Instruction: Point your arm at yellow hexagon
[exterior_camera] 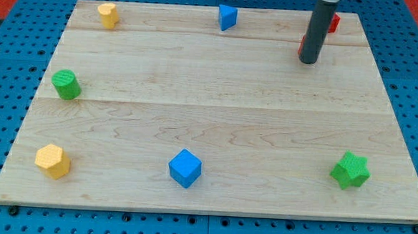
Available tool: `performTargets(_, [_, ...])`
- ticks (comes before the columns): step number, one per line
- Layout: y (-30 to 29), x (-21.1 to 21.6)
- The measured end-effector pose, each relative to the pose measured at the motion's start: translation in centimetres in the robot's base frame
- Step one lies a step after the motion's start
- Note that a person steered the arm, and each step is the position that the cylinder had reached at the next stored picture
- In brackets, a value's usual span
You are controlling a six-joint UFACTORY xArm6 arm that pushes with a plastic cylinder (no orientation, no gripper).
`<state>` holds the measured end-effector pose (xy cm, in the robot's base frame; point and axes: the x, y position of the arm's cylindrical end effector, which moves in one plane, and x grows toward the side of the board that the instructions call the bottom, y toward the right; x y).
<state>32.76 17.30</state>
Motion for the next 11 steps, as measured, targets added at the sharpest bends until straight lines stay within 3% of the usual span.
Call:
performTargets(2, [-0.3, -5.6])
performTargets(3, [-0.9, -4.3])
performTargets(5, [-13.3, 8.3])
performTargets(7, [-32.9, 12.3])
performTargets(8, [-40.8, 18.8])
performTargets(9, [-47.8, 21.9])
performTargets(10, [-45.4, 26.7])
performTargets(11, [-39.7, 27.4])
